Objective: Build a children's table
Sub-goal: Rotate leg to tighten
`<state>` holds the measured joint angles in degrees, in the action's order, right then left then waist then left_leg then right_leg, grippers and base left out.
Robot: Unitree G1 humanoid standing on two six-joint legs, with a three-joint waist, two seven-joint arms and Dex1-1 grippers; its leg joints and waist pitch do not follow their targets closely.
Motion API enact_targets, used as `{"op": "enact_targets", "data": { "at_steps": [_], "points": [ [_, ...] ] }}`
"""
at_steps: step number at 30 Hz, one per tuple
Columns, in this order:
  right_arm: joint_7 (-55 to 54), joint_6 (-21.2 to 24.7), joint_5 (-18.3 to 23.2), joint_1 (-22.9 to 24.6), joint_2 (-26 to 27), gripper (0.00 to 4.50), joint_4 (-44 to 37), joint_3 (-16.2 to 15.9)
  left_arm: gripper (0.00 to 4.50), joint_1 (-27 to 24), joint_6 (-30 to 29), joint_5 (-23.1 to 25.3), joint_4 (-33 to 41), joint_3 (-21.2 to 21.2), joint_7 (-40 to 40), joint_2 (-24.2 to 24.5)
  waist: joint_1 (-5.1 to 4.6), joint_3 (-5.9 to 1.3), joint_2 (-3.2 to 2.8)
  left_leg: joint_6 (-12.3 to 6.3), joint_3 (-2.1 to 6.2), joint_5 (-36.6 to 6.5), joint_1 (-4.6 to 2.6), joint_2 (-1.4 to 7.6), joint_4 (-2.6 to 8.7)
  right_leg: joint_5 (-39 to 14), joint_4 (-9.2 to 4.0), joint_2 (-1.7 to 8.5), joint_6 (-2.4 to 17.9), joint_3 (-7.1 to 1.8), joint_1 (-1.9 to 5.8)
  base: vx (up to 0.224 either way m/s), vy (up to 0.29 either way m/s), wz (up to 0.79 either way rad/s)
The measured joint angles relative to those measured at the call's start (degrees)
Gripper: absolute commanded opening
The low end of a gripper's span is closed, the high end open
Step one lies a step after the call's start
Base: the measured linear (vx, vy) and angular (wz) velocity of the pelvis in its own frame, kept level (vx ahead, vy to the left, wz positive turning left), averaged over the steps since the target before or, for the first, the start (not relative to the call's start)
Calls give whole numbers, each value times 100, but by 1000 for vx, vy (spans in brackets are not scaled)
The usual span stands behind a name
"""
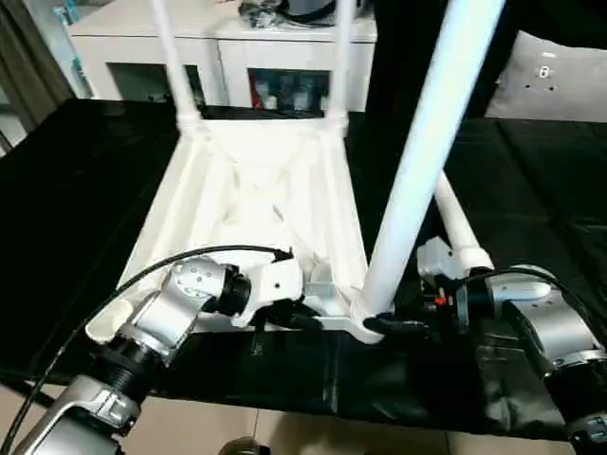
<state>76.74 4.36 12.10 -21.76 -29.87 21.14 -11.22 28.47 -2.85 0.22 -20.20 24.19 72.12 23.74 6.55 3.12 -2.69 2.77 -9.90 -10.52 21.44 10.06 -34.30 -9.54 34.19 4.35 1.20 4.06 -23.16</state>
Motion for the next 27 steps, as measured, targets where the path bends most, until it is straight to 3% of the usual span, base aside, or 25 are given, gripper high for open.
{"op": "enact_targets", "data": {
  "at_steps": [8,12,16,20,22,27],
  "points": [
    [121,178,78,-52,26,285,42,-39,0,40,82,-9,-94,-1,18,6,-1,0,1,0,0,0,0,0,0,0,0,0,0,0,0,0,0,0],
    [105,362,158,-31,63,274,8,-1,0,19,-18,-70,-65,-37,23,-25,-1,0,1,0,0,0,0,0,0,0,1,0,0,1,0,0,0,0],
    [-251,605,175,66,293,270,-91,128,0,-238,-539,-161,251,-225,-268,-83,-27,-2,2,1,-2,0,-9,1,2,1,4,0,2,0,2,0,0,0],
    [-2011,806,-52,75,1085,268,52,535,0,-378,-1458,-32,464,-576,-1360,-520,-356,-2,16,6,-12,1,-26,3,-4,-18,16,0,-31,-3,2,0,0,0],
    [-2651,904,-95,-38,1335,268,203,690,0,-399,-1915,-9,570,-680,-1885,-845,-451,-7,8,6,-12,2,-38,2,-3,-19,17,0,-32,-5,3,0,0,0],
    [-3932,1108,-353,-247,1905,267,351,920,0,-381,-2407,291,628,-822,-2898,-1429,-467,-16,-6,6,-7,2,-37,2,3,-19,18,-2,-34,-2,2,0,0,0]
  ]
}}
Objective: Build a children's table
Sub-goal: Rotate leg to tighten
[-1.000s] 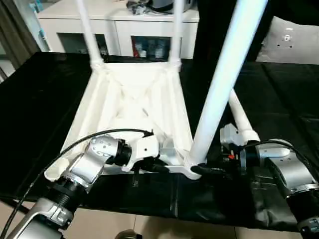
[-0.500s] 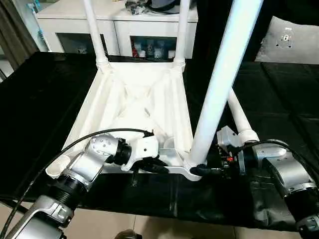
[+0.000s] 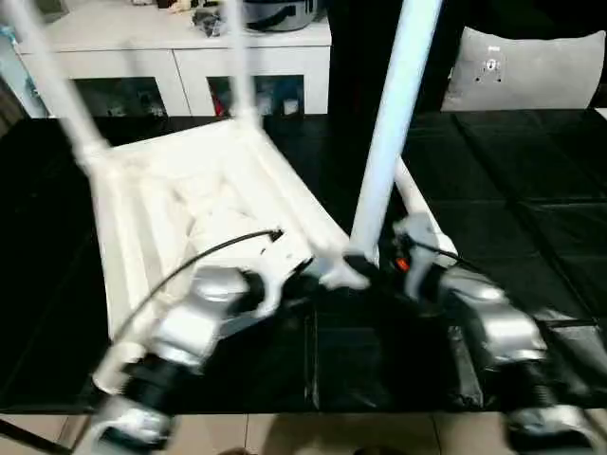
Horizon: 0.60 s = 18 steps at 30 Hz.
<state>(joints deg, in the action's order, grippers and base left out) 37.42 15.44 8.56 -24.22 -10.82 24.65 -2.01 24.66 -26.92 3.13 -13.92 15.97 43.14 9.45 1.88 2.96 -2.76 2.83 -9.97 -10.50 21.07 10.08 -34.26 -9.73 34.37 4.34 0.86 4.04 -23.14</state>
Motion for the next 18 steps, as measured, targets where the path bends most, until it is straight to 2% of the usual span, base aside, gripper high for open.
{"op": "enact_targets", "data": {
  "at_steps": [3,4,6,10,15,18],
  "points": [
    [-460,-23,-126,-83,138,267,64,51,0,21,-80,165,0,31,-403,-269,17,-6,-9,-1,0,-1,4,-2,3,-1,-20,1,-1,-1,1,0,0,0],
    [-537,-74,-146,-80,178,302,80,82,0,30,-123,171,5,54,-467,-312,30,-10,-15,-4,0,-3,9,-5,5,0,-23,2,0,-2,1,0,0,0],
    [-562,-108,-130,-63,186,337,72,109,0,44,-140,171,16,74,-492,-321,51,-9,-13,-10,0,-7,12,-6,7,0,-24,3,1,-2,1,0,0,0],
    [-494,-220,42,126,171,354,-58,216,0,74,-133,170,30,126,-480,-322,126,-10,-15,-17,1,-12,16,-6,12,6,-24,3,9,-1,-1,0,0,0],
    [-32,-307,136,452,-227,399,-433,240,0,177,-49,165,-68,223,-449,-341,209,-7,-15,-17,3,-11,24,-7,15,3,-26,3,6,0,-4,0,0,0],
    [399,-190,336,747,-502,422,-738,287,0,325,69,167,-307,184,-488,-319,220,-4,-10,-17,3,-11,26,-6,15,1,-28,3,1,0,-5,0,0,0]
  ]
}}
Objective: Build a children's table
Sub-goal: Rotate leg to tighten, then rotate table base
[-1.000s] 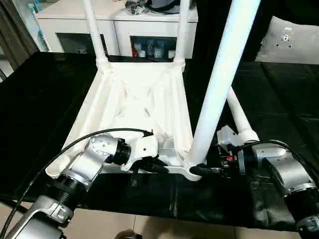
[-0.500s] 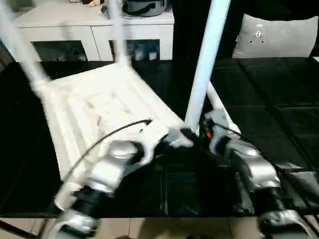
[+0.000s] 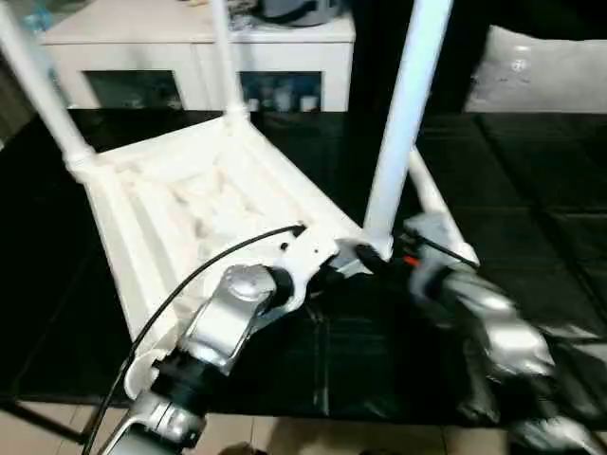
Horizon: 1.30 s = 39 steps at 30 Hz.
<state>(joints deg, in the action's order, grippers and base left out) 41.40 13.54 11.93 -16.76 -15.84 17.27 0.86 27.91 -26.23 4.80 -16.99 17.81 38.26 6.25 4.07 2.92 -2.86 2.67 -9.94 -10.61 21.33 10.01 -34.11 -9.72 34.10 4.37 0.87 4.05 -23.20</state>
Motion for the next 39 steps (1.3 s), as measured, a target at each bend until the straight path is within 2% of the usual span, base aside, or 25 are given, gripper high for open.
{"op": "enact_targets", "data": {
  "at_steps": [3,4,7,8,10,15,18,22,24,25,30,33,35,39],
  "points": [
    [282,205,270,343,-148,441,-351,88,0,166,35,-36,-259,-81,-31,-71,-18,1,0,1,0,1,7,0,0,-5,0,0,-20,0,-6,0,0,0],
    [295,245,355,384,-199,450,-395,144,43,181,9,-78,-290,-136,-13,-75,-37,1,-2,0,-1,1,6,-1,-1,-4,-1,1,-20,-1,-6,0,0,0],
    [284,252,421,471,-290,450,-561,313,64,250,33,-390,-242,-391,8,-227,-35,4,11,1,1,2,8,1,-6,-4,-1,1,-20,3,-5,0,0,0],
    [274,277,425,489,-297,450,-624,316,64,329,84,-451,-175,-406,6,-238,-34,3,11,0,1,1,5,0,-7,-4,-2,1,-20,3,-1,0,0,0],
    [236,389,399,526,-289,450,-723,240,97,395,265,-504,-54,-413,6,-236,-44,2,10,0,1,1,4,0,-8,-4,-4,1,-20,2,1,0,0,0],
    [125,437,383,536,-156,450,-777,90,97,298,355,-636,155,-586,-6,-204,-88,5,14,1,1,1,6,3,-7,-5,-2,0,-21,6,0,0,0,0],
    [105,511,346,480,-57,450,-830,-124,97,297,120,-617,473,-841,-150,250,-119,7,17,1,2,1,6,8,-7,-4,2,-3,-21,11,-2,0,0,0],
    [9,626,82,366,-29,450,-787,-416,97,259,-126,-260,855,-1225,-153,1464,-135,9,20,4,4,1,4,7,-5,-5,0,-4,-22,10,-4,0,0,0],
    [-41,639,26,288,11,450,-756,-529,97,165,-256,-48,931,-1251,-72,1964,-130,8,22,4,4,0,5,5,-5,-5,-4,-3,-22,6,-4,0,0,0],
    [-62,638,-30,282,17,450,-753,-558,69,133,-307,63,932,-1261,-42,2145,-127,9,26,4,4,-1,6,3,-5,-6,-5,-3,-24,4,-4,0,0,0],
    [-98,873,-118,151,35,450,-750,-817,49,-180,-864,522,999,-1136,182,3329,-120,13,47,8,4,-2,-2,3,-5,-6,2,-3,-23,1,-3,0,0,0],
    [-107,907,-188,144,31,450,-669,-895,27,-337,-1180,617,1020,-1112,319,3576,-85,13,47,11,4,0,-6,1,-4,-6,2,-3,-23,-4,2,0,0,0],
    [-141,904,-265,95,77,450,-556,-969,5,-513,-1351,665,1083,-934,485,3645,-62,13,47,11,4,0,-10,-3,-4,-6,0,-1,-23,-8,7,0,0,0],
    [-223,904,-308,68,114,450,-477,-1020,5,-663,-1597,829,1132,-531,665,3817,-62,14,51,12,4,1,-10,-3,-5,-5,1,-1,-21,-10,7,0,0,0]
  ]
}}
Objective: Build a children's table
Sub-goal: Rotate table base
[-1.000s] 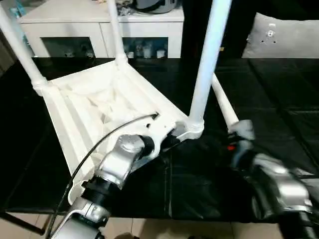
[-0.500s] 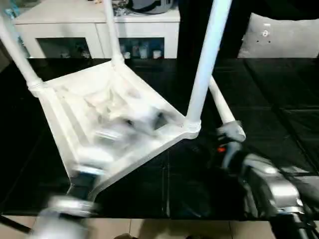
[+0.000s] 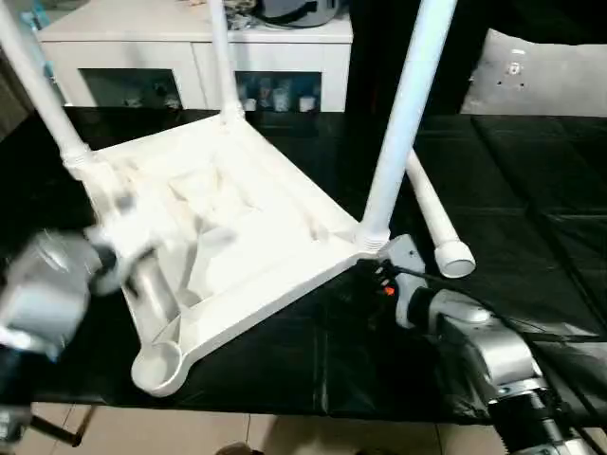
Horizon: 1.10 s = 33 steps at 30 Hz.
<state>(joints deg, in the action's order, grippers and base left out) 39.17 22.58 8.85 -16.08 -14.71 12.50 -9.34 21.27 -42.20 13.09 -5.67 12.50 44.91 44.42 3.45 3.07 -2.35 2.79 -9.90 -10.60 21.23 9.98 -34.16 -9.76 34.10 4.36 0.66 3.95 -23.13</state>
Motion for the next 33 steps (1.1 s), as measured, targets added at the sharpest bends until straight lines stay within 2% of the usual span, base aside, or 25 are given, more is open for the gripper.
{"op": "enact_targets", "data": {
  "at_steps": [3,9,14,22,29,33],
  "points": [
    [-24,-18,-4,-49,6,450,27,-5,5,-7,-84,101,84,108,-4,114,-13,0,0,1,0,0,-4,1,0,0,4,0,1,1,0,0,0,0],
    [-91,-156,-122,-269,106,450,430,-18,5,-134,-395,144,418,350,479,466,-42,1,-2,2,0,0,-6,2,1,2,5,-1,3,1,0,0,0,0],
    [-248,-339,-222,-466,179,450,773,-16,5,-402,-410,-566,925,397,1162,347,-40,1,2,4,0,2,-8,1,0,5,5,-1,9,0,1,0,0,0],
    [-412,-465,-303,-648,155,450,1127,72,5,-537,-203,-1354,1311,429,1867,-137,-34,0,3,5,-3,2,-9,-2,-1,6,1,-1,11,-6,6,0,0,0],
    [-433,-534,-426,-724,61,450,1363,216,5,-519,132,-1815,1335,635,2160,-780,-189,0,4,8,-4,-1,-11,4,4,18,8,-6,30,-2,0,0,0,0],
    [-449,-587,-450,-843,58,450,1519,221,5,-430,347,-1863,1186,671,2148,-1144,-219,2,5,8,-3,0,-14,7,4,12,10,-8,20,0,-1,0,0,0]
  ]
}}
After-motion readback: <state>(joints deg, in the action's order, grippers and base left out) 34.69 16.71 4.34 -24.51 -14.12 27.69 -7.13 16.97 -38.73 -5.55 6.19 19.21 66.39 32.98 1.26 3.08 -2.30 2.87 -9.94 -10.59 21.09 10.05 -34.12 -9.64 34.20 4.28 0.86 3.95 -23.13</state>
